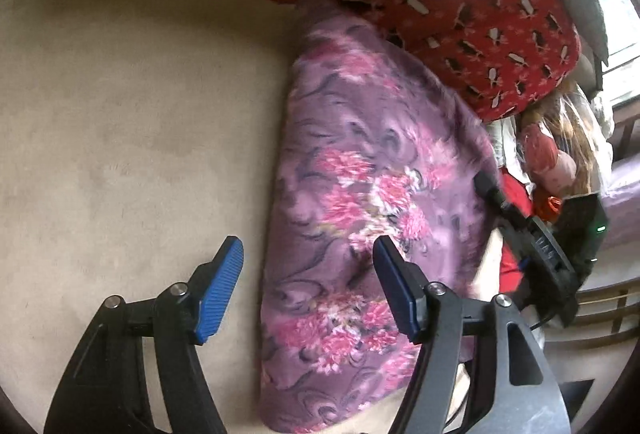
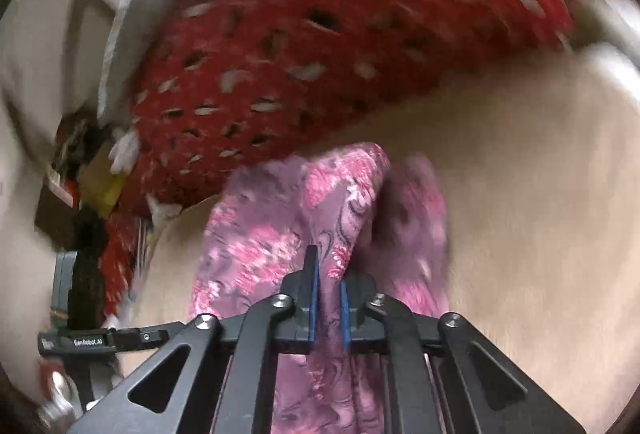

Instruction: Fold small clothes

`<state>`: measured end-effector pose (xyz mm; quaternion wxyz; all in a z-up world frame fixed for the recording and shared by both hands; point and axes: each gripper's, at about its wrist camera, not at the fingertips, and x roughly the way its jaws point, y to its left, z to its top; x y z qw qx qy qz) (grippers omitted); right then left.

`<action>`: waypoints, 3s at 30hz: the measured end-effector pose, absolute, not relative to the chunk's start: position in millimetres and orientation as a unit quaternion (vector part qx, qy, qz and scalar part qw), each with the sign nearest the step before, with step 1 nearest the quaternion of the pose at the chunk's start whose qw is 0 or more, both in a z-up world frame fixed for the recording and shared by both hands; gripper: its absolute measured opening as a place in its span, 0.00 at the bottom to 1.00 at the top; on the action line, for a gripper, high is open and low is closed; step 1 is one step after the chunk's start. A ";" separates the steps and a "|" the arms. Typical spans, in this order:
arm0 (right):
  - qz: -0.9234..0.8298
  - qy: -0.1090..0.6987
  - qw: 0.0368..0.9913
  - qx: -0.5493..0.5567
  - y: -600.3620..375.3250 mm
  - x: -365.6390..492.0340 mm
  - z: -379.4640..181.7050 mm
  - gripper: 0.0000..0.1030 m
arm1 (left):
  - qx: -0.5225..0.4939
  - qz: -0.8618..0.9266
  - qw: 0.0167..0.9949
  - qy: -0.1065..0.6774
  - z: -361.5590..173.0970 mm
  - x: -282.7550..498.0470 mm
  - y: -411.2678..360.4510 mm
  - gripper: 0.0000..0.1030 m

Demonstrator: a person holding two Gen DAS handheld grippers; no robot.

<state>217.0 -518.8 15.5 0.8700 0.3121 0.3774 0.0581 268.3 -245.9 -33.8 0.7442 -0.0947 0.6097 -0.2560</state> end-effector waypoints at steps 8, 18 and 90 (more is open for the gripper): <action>0.019 0.417 0.847 0.329 -536.3 222.0 -17.3 0.18 | -0.047 -0.246 0.749 0.613 -45.0 263.0 -256.3 0.73; 0.096 0.436 0.828 0.340 -508.2 122.6 -10.4 0.04 | -0.030 -0.240 0.749 0.617 -57.4 210.5 -226.9 0.73; 0.015 0.449 0.864 0.226 -511.7 230.4 -24.6 0.09 | -0.092 -0.190 0.763 0.611 -62.9 321.0 -247.1 0.84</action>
